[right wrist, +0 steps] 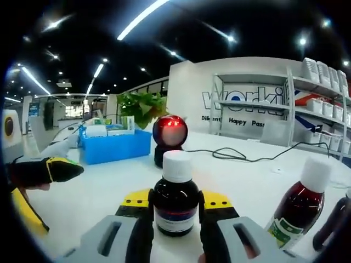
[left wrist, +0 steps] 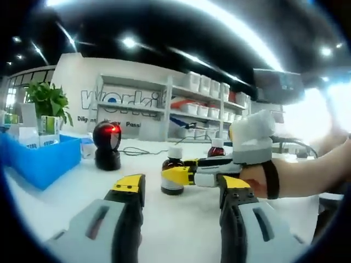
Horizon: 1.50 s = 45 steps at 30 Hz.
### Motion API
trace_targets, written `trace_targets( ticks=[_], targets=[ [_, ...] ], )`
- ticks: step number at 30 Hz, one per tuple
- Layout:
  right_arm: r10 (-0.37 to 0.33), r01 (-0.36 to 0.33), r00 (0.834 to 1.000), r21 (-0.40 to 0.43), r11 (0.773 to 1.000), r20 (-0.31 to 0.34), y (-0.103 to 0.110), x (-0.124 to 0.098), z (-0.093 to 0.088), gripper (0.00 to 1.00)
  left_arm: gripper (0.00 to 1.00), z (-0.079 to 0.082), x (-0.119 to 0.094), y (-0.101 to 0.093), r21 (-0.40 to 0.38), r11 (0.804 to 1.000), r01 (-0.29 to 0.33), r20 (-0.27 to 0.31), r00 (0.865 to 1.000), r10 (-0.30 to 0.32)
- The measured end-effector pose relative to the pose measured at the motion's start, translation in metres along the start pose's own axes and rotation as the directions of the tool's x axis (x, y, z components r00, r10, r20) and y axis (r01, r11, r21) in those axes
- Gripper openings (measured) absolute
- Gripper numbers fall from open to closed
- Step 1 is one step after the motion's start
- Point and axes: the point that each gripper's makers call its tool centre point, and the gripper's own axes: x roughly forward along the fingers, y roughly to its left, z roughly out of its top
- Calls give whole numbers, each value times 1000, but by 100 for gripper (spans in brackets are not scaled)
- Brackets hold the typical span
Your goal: Rotate the medicine bottle to make it face forward pick up the medicine bottle inspect the drug traceability code place the medicine on the table
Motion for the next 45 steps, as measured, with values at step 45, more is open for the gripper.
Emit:
trace_targets(
  ticks=[45],
  targets=[
    [169,-169,986,-44,985,7,2,6,-6,29,48,2,-7,3,67,998,1,31,1000,-4]
  ],
)
